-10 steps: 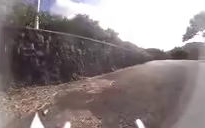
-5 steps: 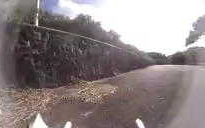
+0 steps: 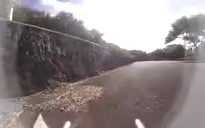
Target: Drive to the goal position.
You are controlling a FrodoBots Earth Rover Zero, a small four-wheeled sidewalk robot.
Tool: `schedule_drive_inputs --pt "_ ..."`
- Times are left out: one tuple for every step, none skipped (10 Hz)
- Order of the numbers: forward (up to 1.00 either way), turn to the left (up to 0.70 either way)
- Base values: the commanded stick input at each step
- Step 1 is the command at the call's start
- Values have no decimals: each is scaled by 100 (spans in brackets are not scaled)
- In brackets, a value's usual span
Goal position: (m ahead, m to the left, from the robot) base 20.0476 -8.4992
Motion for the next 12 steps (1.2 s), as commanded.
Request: schedule_drive_inputs --pt "70 -32" --pt "70 -32" --pt "70 -32" --pt "70 -32" --pt "70 -33" --pt "70 -32" --pt "70 -28" --pt "70 -23" --pt "70 -21" --pt "70 -14" --pt "70 0" --pt "70 0"
